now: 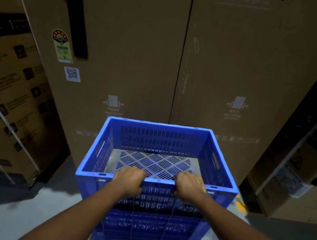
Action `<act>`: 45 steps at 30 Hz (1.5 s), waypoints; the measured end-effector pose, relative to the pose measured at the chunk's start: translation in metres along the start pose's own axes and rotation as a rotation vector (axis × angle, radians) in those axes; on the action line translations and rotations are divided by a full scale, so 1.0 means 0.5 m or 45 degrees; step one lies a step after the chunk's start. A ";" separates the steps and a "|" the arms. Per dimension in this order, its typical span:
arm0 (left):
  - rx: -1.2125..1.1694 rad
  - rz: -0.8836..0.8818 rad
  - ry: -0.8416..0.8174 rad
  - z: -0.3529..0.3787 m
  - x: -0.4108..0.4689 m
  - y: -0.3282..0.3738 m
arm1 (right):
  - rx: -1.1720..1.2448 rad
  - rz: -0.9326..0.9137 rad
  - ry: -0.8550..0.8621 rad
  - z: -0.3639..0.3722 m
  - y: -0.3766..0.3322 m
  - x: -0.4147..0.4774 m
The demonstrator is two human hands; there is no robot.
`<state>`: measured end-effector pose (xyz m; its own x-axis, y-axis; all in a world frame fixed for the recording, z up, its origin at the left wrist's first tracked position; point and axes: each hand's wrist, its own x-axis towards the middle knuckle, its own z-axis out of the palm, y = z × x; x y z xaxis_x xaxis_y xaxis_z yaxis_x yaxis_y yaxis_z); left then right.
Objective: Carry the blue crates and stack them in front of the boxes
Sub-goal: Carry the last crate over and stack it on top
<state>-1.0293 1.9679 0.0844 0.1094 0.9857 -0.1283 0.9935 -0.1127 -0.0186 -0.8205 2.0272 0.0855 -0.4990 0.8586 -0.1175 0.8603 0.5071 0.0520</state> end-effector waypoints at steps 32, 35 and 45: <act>0.071 -0.193 -0.090 0.007 -0.055 -0.235 | 0.125 -0.403 -0.266 -0.052 -0.322 0.126; 0.064 -0.210 0.003 0.013 -0.053 -0.235 | 0.096 -0.403 -0.208 -0.039 -0.323 0.132; 0.000 -0.247 -0.095 -0.007 -0.041 -0.152 | 0.204 -0.364 -0.285 -0.064 -0.261 0.086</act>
<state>-1.1069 1.9568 0.0917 -0.0870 0.9768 -0.1956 0.9956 0.0786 -0.0502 -0.9576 2.0004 0.1056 -0.7011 0.6378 -0.3189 0.7041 0.6901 -0.1675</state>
